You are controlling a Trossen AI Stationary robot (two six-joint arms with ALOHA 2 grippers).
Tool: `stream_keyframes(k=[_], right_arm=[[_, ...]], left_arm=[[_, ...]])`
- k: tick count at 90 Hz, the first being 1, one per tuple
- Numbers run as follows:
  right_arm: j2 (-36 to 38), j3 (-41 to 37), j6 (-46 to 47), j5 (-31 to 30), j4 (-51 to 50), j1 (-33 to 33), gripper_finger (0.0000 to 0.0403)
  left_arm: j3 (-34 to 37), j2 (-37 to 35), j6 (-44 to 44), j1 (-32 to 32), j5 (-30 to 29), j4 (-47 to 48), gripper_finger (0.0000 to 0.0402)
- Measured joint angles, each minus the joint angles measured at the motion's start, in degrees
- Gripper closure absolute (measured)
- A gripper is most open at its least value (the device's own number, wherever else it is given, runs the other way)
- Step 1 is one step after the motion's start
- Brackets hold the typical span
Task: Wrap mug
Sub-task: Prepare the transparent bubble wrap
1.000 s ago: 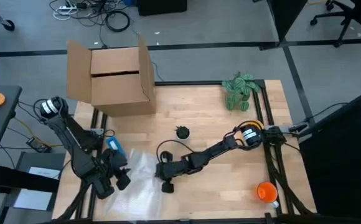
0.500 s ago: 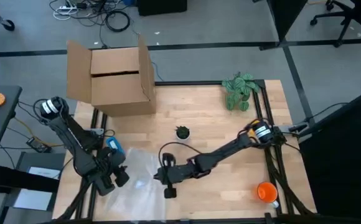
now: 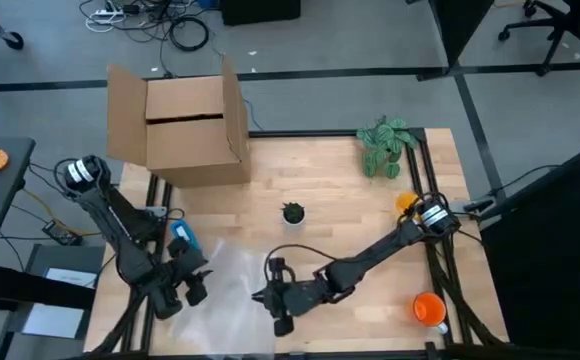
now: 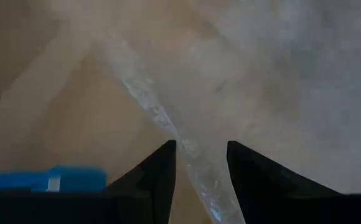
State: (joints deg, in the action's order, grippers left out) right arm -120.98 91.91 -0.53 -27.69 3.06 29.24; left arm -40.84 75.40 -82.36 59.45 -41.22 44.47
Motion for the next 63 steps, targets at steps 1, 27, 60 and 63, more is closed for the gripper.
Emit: stream_keyframes(k=[1,27,60,63], right_arm=[[0.1,0.0,-0.2,-0.3,0.0,0.1,0.0403],[1.3,-0.3,-0.9,-1.1,-0.1,0.5,0.0403],[1.2,-0.3,-1.1,-0.8,-0.4,0.6,0.0403],[1.2,-0.3,-1.1,-0.8,-0.4,0.6,0.0403]], left_arm=[[0.0,0.0,0.3,0.3,-0.5,-0.5,0.0273],[0.0,-0.2,6.1,3.4,-7.3,-9.8,0.0261],[0.0,-0.8,4.4,3.4,-4.8,-10.8,0.0207],[0.0,-0.8,5.9,3.6,-4.0,-13.0,0.0204]])
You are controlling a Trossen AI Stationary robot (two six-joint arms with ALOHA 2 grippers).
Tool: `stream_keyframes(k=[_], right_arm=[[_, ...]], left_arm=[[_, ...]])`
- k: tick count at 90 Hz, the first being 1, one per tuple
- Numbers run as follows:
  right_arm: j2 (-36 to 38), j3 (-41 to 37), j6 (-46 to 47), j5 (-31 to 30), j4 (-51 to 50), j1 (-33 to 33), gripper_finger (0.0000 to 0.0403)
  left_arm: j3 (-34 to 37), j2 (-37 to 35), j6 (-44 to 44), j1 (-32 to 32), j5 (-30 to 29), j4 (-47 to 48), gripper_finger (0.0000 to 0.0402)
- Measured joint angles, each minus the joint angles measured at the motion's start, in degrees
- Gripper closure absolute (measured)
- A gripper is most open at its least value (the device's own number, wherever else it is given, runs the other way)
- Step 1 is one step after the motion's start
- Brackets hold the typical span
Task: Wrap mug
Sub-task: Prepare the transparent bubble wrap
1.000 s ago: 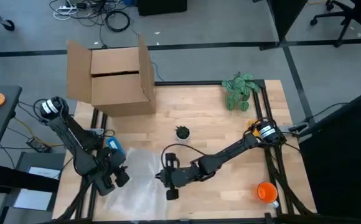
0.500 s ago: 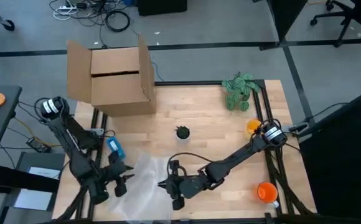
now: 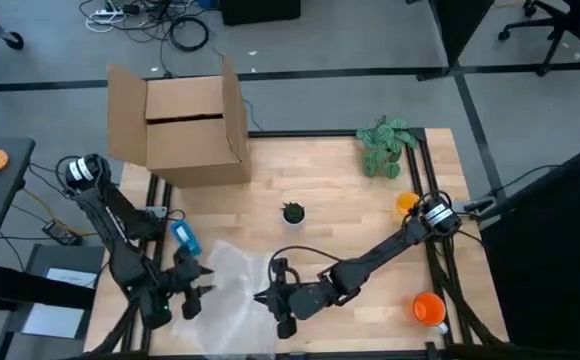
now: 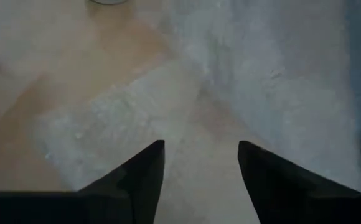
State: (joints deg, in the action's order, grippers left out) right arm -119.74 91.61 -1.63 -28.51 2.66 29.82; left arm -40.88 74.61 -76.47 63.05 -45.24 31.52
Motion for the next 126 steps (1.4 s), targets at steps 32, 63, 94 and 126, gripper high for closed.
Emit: stream_keyframes(k=[32,63,94,126], right_arm=[[0.0,0.0,0.2,0.2,-2.1,0.0,0.0403],[0.0,0.0,1.9,0.2,-7.4,-0.4,0.0403],[0.0,0.0,0.9,0.2,-6.0,-0.4,0.0403],[-0.1,0.0,-1.6,-0.1,-2.4,-0.5,0.0403]], left_arm=[[0.0,-0.2,11.7,1.9,5.8,-17.4,0.0204],[0.0,-0.2,13.3,4.9,9.5,-28.0,0.0204],[0.0,0.4,3.3,3.4,10.2,-21.5,0.0204],[0.0,0.8,-6.2,-1.7,10.6,-15.4,0.0204]])
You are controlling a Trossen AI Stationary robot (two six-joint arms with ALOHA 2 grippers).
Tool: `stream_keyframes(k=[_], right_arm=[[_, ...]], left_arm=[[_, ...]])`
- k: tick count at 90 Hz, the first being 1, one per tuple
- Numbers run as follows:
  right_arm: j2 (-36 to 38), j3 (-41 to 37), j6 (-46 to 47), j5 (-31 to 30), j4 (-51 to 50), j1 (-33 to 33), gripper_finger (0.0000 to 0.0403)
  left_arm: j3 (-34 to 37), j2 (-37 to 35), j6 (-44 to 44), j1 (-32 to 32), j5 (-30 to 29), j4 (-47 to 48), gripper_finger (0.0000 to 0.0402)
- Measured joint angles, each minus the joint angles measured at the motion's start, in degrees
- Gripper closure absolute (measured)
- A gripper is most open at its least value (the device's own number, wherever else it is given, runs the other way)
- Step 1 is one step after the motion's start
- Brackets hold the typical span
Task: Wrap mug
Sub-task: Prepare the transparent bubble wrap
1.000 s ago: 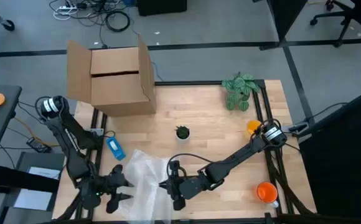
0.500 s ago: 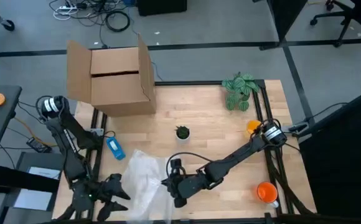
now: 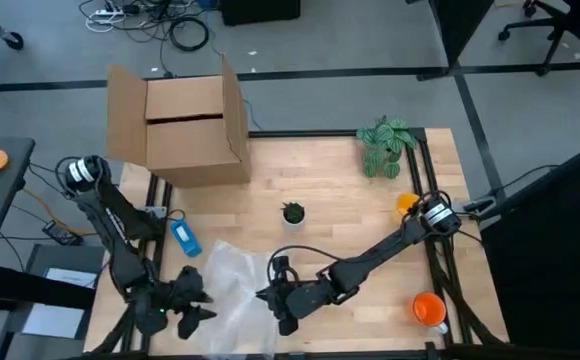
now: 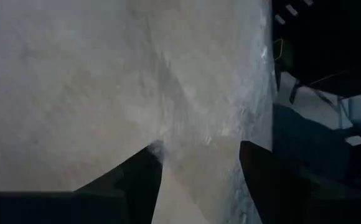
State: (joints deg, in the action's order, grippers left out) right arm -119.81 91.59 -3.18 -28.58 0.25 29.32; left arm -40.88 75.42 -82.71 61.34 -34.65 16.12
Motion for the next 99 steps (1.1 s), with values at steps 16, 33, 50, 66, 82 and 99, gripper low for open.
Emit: stream_keyframes(k=[16,33,50,66,82,99], right_arm=[[0.0,0.0,1.2,-0.3,-0.4,-0.6,0.0403],[0.0,0.0,4.4,-0.4,-1.3,-1.1,0.0385],[0.4,0.0,6.6,-0.3,-1.8,-0.7,0.0316],[4.6,0.0,8.1,-0.4,-7.9,0.2,0.0258],[11.3,0.0,11.6,-0.4,-17.5,2.1,0.023],[17.0,0.0,13.7,-0.5,-22.8,4.6,0.0221]], left_arm=[[0.0,0.0,4.7,-1.4,-0.3,-1.7,0.0223],[0.0,0.0,19.9,-1.3,-0.5,-13.7,0.0325],[0.0,0.0,28.0,-2.2,-2.7,-19.3,0.0395],[0.0,0.0,31.7,-5.6,-5.3,-20.4,0.0401],[0.0,0.4,40.9,-11.3,-6.2,-25.5,0.0401],[0.0,7.2,49.8,-19.7,-2.8,-39.1,0.0402]])
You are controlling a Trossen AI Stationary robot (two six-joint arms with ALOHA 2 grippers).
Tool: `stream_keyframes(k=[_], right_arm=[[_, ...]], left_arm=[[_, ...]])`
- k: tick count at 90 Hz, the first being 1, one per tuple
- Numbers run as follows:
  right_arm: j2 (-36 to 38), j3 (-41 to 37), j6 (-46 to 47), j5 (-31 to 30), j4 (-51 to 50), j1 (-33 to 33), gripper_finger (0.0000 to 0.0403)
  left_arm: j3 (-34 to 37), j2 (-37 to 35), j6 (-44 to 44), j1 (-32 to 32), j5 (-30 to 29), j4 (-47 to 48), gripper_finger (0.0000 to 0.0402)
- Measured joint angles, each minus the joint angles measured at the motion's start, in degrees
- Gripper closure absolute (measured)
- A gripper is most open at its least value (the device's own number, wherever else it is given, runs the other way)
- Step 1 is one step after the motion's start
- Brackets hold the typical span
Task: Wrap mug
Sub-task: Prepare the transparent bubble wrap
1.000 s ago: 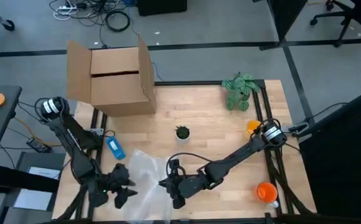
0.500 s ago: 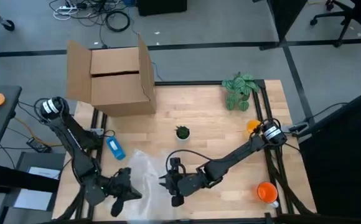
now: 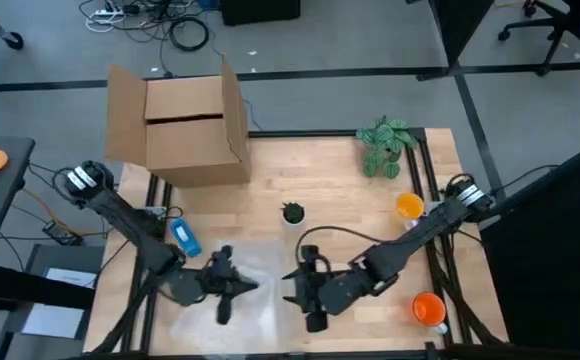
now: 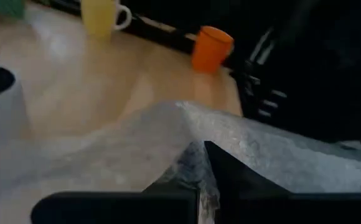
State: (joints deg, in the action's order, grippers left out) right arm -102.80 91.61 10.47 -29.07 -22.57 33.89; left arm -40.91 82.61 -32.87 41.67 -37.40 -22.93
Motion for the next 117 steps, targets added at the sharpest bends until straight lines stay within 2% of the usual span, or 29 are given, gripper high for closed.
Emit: stream_keyframes(k=[17,37,53,71,87,96,108,117], right_arm=[[0.8,0.0,0.9,0.0,-0.9,1.9,0.0221],[0.7,-4.0,7.9,-0.6,-1.7,1.9,0.0221],[0.6,-12.1,13.6,-0.9,3.4,0.2,0.0221],[0.6,-20.4,22.9,0.2,4.4,-1.1,0.0222],[0.7,-25.9,32.2,4.6,0.6,-2.0,0.0222],[0.7,-27.6,36.8,6.9,-3.3,-2.1,0.0222],[0.7,-27.7,42.0,10.6,-13.5,-2.0,0.0222],[1.2,-26.9,44.0,11.3,-20.3,-1.6,0.0222]], left_arm=[[0.0,10.4,7.1,-8.1,10.0,-19.3,0.0402],[-0.2,23.0,3.6,-15.7,14.5,-34.8,0.0393],[-3.7,31.7,-0.4,-18.3,21.5,-40.8,0.0344],[-6.9,35.0,2.4,-18.6,28.0,-39.8,0.0267],[-5.7,31.9,4.2,-18.6,29.1,-35.7,0.0235],[-5.2,29.2,4.2,-18.6,29.6,-28.1,0.0232],[-5.0,25.7,4.1,-18.3,30.4,-11.7,0.0232],[-4.9,25.6,2.5,-17.9,27.1,-2.8,0.0232]])
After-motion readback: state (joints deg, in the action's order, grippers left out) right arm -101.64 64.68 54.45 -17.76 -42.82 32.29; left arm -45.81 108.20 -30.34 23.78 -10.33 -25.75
